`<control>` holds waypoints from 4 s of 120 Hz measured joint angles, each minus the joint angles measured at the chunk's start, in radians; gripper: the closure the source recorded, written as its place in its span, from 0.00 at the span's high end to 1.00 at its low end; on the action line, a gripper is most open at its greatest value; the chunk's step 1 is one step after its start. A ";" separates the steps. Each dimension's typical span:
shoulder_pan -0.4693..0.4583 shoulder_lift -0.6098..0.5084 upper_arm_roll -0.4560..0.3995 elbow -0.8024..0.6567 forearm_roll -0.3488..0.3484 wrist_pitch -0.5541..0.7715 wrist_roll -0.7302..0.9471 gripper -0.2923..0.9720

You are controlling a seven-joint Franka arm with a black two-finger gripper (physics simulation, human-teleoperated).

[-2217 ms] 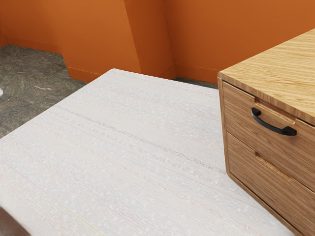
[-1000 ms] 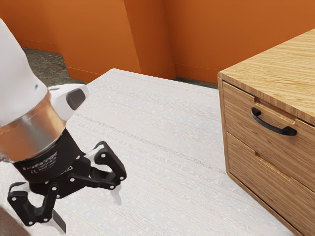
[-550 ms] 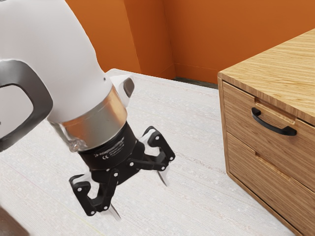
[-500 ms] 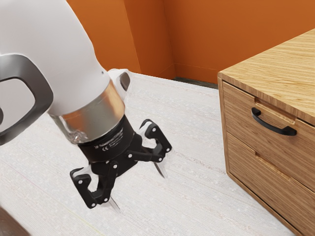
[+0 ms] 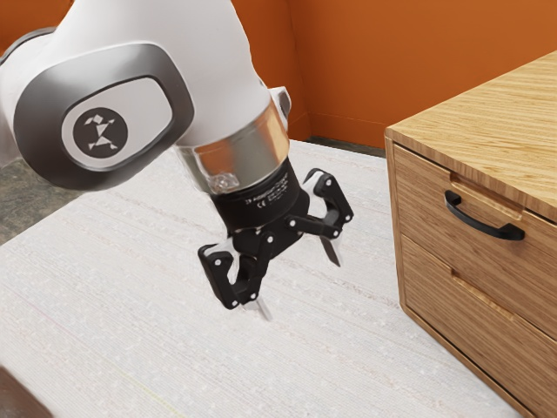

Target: Pull the drawer handle with one arm to open the drawer

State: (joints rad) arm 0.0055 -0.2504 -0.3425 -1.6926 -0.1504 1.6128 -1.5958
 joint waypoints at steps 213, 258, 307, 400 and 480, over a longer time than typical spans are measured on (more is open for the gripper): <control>-0.116 0.286 -0.019 0.074 0.106 0.557 -0.052 0.77; -0.114 0.307 -0.020 0.070 0.088 0.588 -0.031 0.77; -0.115 0.182 -0.010 -0.074 0.085 0.584 -0.026 0.77; -0.146 -0.189 0.044 -0.405 0.019 0.533 -0.021 0.77; -0.341 0.027 0.446 0.374 0.030 -0.056 0.243 0.77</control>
State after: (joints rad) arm -0.3354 -0.2238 0.1036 -1.3184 -0.1206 1.5569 -1.3532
